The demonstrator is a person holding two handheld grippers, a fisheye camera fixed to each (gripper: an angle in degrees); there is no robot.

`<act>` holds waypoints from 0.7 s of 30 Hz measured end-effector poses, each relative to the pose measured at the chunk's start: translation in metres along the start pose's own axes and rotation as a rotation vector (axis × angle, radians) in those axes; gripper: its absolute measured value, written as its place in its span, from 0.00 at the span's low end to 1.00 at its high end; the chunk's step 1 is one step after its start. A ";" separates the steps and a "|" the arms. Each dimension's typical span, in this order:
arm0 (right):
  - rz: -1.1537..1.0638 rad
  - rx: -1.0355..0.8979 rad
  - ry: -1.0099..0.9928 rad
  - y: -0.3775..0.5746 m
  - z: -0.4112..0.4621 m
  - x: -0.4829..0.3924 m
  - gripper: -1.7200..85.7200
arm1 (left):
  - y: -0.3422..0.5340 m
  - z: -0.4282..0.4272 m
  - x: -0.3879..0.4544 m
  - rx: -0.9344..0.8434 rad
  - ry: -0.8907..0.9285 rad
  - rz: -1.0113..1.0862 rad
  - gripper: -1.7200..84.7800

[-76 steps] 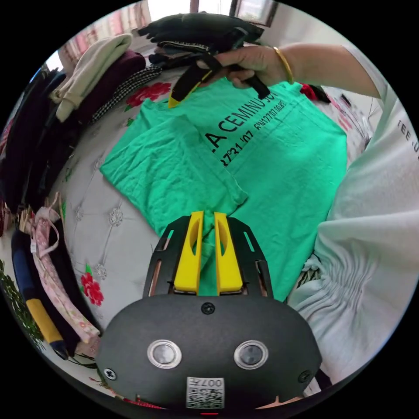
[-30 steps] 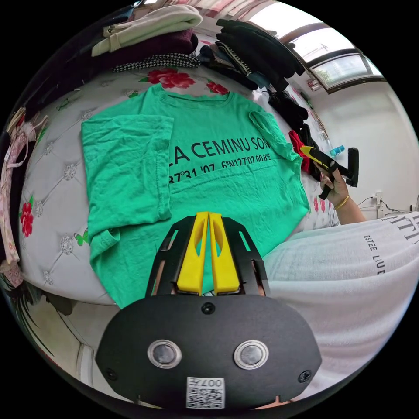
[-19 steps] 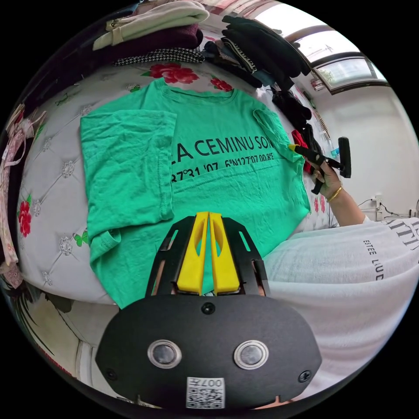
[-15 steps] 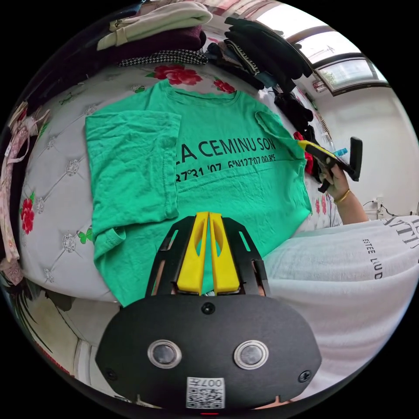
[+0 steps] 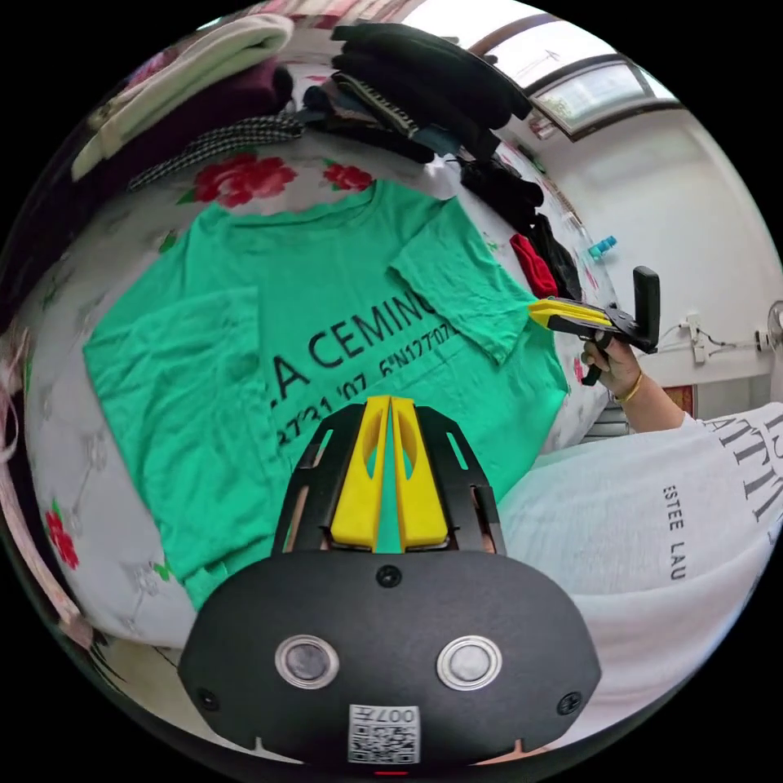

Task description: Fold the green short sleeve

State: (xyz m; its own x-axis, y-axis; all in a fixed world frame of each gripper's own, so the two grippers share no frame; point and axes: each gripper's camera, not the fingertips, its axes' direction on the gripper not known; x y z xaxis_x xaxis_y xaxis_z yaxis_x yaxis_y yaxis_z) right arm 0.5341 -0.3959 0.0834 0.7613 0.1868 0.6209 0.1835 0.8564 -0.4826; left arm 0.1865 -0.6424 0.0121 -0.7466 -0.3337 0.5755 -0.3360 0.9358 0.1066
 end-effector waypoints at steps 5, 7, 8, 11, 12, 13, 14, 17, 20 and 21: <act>0.180 -0.087 0.118 0.008 0.020 0.041 0.03 | -0.049 0.032 0.026 -0.073 0.001 0.185 0.01; 0.264 -0.054 0.089 0.009 0.011 0.052 0.03 | -0.057 0.050 0.034 -0.160 -0.009 0.235 0.01; 0.277 -0.052 0.076 0.009 0.009 0.054 0.03 | -0.057 0.055 0.039 -0.184 -0.004 0.265 0.01; 0.276 0.020 0.067 0.019 -0.015 0.049 0.04 | -0.035 0.039 0.045 -0.141 -0.027 0.289 0.01; 0.268 0.033 0.069 0.026 -0.025 0.046 0.05 | -0.018 0.028 0.040 -0.114 -0.042 0.254 0.01; 0.269 0.027 0.072 0.036 -0.033 0.044 0.05 | -0.008 0.022 0.036 -0.098 -0.048 0.226 0.01; 0.272 0.020 0.073 0.041 -0.036 0.044 0.06 | 0.016 0.010 0.026 -0.067 -0.058 0.153 0.01; 0.309 -0.042 0.083 0.075 -0.047 0.044 0.07 | 0.089 -0.029 -0.004 0.024 -0.132 -0.083 0.02; 0.372 -0.105 0.115 0.109 -0.052 0.045 0.09 | 0.170 -0.066 -0.025 0.109 -0.262 -0.322 0.05; 0.399 -0.123 0.128 0.121 -0.052 0.044 0.09 | 0.200 -0.076 -0.031 0.122 -0.305 -0.402 0.08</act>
State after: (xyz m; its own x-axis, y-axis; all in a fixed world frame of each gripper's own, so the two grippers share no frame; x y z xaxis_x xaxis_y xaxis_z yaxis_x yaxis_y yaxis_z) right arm 0.6225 -0.3091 0.0200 0.8570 0.4236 0.2934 -0.0738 0.6644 -0.7437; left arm 0.1859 -0.4364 0.0768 -0.6718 -0.6994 0.2442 -0.6819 0.7126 0.1649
